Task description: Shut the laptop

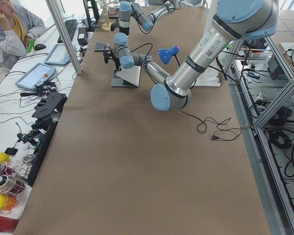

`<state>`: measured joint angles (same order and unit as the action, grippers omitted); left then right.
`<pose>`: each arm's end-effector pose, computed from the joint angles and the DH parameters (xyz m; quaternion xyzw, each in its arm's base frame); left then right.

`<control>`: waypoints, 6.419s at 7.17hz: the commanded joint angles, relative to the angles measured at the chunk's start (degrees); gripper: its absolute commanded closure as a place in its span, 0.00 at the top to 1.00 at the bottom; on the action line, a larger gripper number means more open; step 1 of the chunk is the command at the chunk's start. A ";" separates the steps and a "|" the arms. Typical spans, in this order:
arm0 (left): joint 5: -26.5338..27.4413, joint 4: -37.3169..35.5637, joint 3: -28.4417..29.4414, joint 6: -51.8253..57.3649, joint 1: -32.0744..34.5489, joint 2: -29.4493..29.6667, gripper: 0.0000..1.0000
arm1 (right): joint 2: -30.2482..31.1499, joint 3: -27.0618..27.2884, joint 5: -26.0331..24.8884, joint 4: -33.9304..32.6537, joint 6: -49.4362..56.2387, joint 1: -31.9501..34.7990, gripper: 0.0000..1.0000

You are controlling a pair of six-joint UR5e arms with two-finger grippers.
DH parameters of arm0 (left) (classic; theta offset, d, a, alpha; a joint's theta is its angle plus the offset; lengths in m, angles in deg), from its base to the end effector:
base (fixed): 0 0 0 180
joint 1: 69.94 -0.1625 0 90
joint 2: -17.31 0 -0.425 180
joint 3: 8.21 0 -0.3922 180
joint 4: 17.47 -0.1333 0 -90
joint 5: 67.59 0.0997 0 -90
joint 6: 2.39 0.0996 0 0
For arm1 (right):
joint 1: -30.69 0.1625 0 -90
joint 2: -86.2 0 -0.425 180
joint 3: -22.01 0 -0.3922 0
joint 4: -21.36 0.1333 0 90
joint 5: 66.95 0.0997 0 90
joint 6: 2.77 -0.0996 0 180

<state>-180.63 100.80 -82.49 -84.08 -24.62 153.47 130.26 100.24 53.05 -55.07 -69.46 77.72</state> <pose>0.4777 -0.6172 0.2206 0.0613 0.5072 -0.1782 0.8410 -0.4575 -0.6136 0.2220 0.0317 -0.4558 0.0790 0.8860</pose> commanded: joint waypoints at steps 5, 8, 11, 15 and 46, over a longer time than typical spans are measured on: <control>6.61 5.83 12.39 1.19 -2.87 4.28 0.00 | -5.04 -17.14 2.08 8.05 2.01 -0.19 0.00; 6.43 5.83 11.27 1.53 -2.61 4.47 0.00 | -5.48 -16.54 4.18 8.14 1.49 0.16 0.00; -10.37 -2.56 -7.65 4.42 4.73 -5.16 0.00 | 7.80 3.66 10.16 7.01 2.27 7.25 0.21; -16.76 -22.82 -38.96 30.94 15.20 -29.92 0.00 | 29.52 17.45 21.68 4.54 22.50 23.95 0.21; -16.77 -22.30 -33.03 82.13 42.04 -56.09 0.98 | 49.54 25.21 13.42 -11.10 66.08 35.93 1.00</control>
<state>-197.40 78.49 -115.50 -1.95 17.42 97.38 179.81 125.39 66.47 -66.11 -3.38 113.66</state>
